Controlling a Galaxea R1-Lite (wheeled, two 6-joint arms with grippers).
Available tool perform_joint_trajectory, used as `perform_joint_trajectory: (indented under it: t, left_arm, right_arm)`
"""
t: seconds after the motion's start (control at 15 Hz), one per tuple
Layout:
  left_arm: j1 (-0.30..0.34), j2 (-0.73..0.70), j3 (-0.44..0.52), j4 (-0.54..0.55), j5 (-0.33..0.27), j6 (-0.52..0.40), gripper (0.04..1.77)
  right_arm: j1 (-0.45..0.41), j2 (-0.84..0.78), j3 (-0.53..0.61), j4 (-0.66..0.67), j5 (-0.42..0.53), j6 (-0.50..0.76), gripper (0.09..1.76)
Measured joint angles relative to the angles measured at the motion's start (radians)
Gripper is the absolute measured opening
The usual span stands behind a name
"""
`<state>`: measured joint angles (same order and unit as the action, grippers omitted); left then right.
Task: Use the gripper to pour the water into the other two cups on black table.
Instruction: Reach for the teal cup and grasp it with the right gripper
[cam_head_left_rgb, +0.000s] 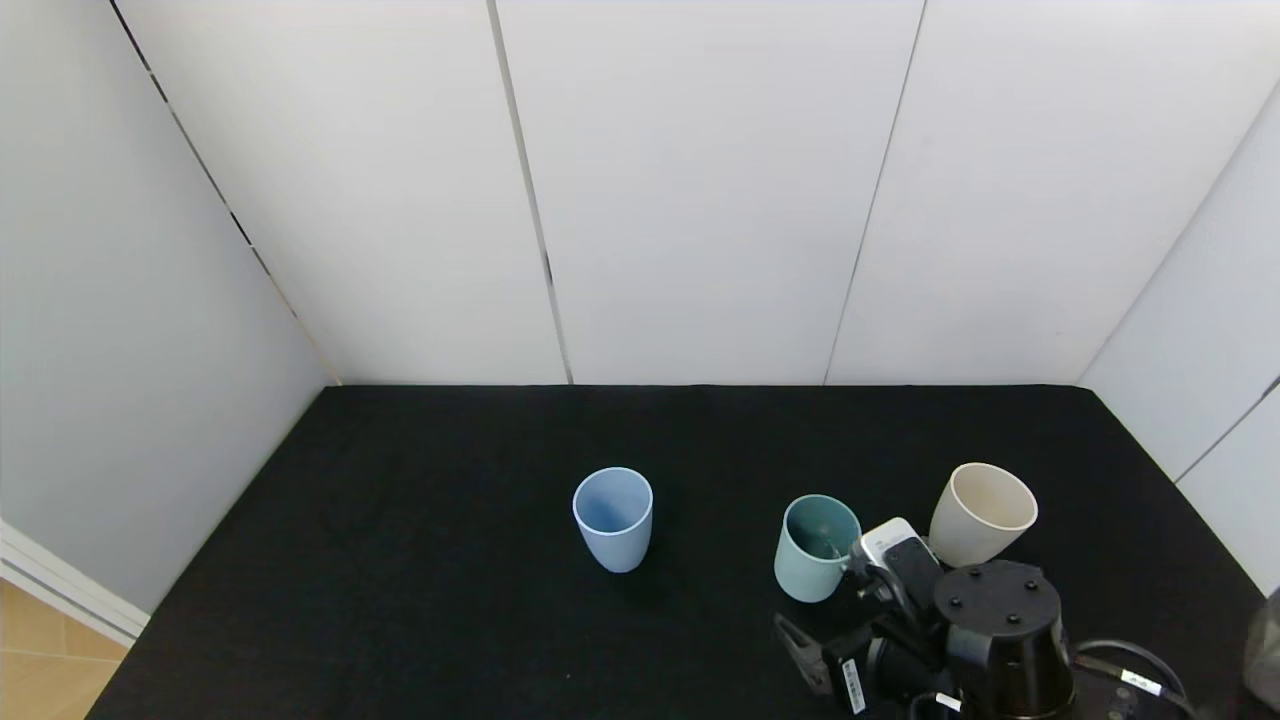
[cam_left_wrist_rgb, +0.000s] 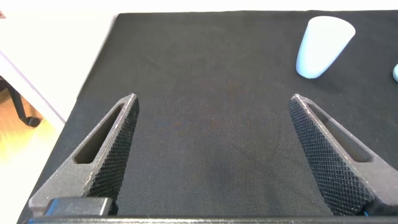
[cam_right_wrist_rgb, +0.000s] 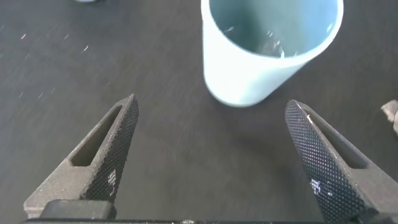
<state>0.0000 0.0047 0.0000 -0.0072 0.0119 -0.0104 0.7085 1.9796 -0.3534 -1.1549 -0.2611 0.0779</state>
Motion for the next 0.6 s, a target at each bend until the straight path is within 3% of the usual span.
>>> perform_joint_trajectory:
  t: [0.6]
  left_arm:
    - [0.000, 0.000, 0.000, 0.000, 0.000, 0.000, 1.72]
  right_arm:
    - [-0.079, 0.095, -0.216, 0.147, 0.000, 0.000, 1.71]
